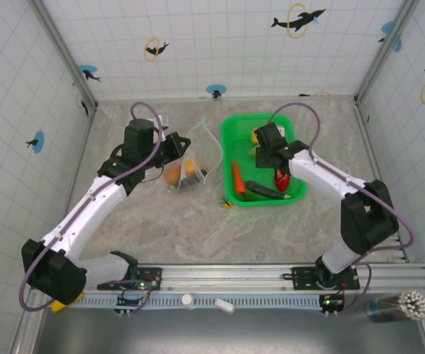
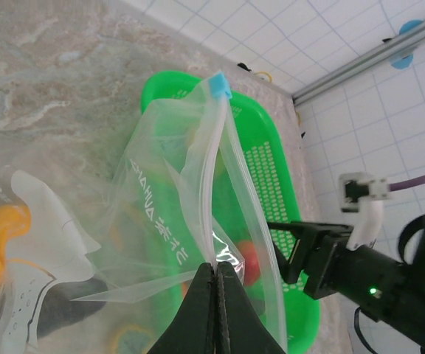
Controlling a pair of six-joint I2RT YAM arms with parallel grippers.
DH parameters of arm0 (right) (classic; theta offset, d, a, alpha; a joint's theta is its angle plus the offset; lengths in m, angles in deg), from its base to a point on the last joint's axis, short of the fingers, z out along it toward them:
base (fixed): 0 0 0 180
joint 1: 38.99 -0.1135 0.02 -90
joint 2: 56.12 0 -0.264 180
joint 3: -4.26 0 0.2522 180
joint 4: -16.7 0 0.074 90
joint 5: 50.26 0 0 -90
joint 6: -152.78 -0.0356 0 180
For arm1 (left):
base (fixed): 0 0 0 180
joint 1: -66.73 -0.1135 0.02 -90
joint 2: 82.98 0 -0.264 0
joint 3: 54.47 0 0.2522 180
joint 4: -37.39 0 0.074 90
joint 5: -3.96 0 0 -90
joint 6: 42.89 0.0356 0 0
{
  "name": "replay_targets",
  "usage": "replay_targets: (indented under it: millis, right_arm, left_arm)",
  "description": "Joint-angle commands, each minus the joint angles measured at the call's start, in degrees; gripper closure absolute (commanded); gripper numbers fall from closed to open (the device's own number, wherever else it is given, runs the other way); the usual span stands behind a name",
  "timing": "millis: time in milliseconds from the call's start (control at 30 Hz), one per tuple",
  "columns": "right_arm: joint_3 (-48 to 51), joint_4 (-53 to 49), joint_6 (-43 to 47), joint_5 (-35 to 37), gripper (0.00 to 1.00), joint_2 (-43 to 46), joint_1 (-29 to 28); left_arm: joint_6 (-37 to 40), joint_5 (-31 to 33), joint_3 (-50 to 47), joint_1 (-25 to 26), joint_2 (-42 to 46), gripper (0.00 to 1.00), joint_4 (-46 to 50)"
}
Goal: Place the food in the zip-top bag and seal the zipper
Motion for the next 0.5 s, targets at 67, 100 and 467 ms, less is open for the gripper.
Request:
replay_targets:
  millis: [67,100,467]
  right_arm:
    - [-4.13,-14.08,-9.70,5.81,0.30,-3.06,-0.05]
    - [-4.54,-14.94,-10.09,6.41,0.30,-3.92,-0.01]
    - [-8.82,-16.13,-11.36,5.34,0.30,-12.17,1.07]
  left_arm:
    - [2.49,1.28,-0.90,-0.31,2.04,1.00,-1.43]
    - [2.62,1.18,-0.87,-0.34,2.04,1.00,-1.44]
    - [2.54,0.48,-1.14,-0.22,2.66,1.00,-1.41]
